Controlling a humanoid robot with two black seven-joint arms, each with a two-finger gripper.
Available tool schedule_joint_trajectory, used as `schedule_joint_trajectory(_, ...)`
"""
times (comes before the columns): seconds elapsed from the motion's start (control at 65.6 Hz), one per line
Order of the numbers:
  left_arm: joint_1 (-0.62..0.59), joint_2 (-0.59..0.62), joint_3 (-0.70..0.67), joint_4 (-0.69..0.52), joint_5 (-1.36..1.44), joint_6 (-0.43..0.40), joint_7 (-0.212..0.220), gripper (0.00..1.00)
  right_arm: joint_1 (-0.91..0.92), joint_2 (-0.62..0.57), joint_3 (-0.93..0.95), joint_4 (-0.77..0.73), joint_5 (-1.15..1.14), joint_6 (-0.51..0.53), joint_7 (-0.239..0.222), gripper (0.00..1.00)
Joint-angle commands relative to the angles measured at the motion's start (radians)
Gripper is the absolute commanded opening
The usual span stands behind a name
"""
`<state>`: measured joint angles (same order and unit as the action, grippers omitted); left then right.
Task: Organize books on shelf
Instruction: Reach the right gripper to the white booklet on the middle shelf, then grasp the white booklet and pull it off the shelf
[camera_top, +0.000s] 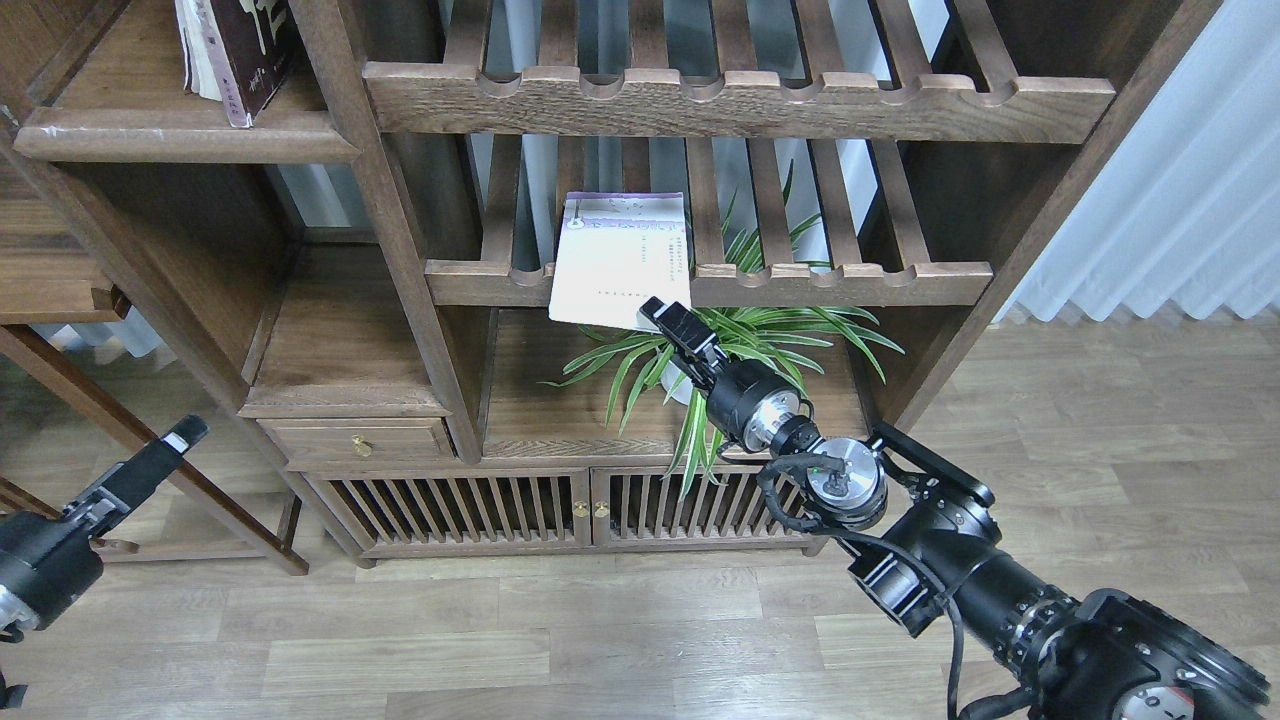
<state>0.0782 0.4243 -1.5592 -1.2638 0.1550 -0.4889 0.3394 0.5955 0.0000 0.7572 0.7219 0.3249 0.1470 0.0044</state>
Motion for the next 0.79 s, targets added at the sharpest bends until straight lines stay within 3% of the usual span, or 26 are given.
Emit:
schedule_joint_trajectory(0.0,0.0,0.001,-0.004,-0.003,0.0,0.0,0.001,0.76,0.029,0.0,-0.001,-0.01,0.023,-0.003,0.002,0.84)
schedule_joint_trajectory(0.152,0.0,0.001,-0.004,-0.006,0.0,0.0,0.001,0.76,0.035,0.0,-0.002,-0.01,0.056,-0.009,-0.014,0.74)
schedule_joint_trajectory(0.213,0.0,0.002,-0.005,-0.008,0.0,0.0,0.001,0.76,0.035,0.0,-0.012,-0.01,0.059,-0.009,-0.02,0.63)
schedule_joint_trajectory(0.229,0.0,0.005,-0.013,-0.008,0.0,0.0,0.001,0.76,0.035,0.0,-0.024,-0.01,0.072,-0.009,-0.021,0.51)
schedule_joint_trajectory(0.457,-0.001,0.007,-0.024,-0.003,0.0,0.0,0.003,0.76,0.035,0.0,-0.027,-0.007,0.108,0.013,-0.015,0.05)
schedule_joint_trajectory(0.778,-0.009,-0.01,-0.022,0.015,-0.008,0.0,-0.008,0.88,0.024,0.0,-0.013,-0.001,0.114,0.036,-0.014,0.04)
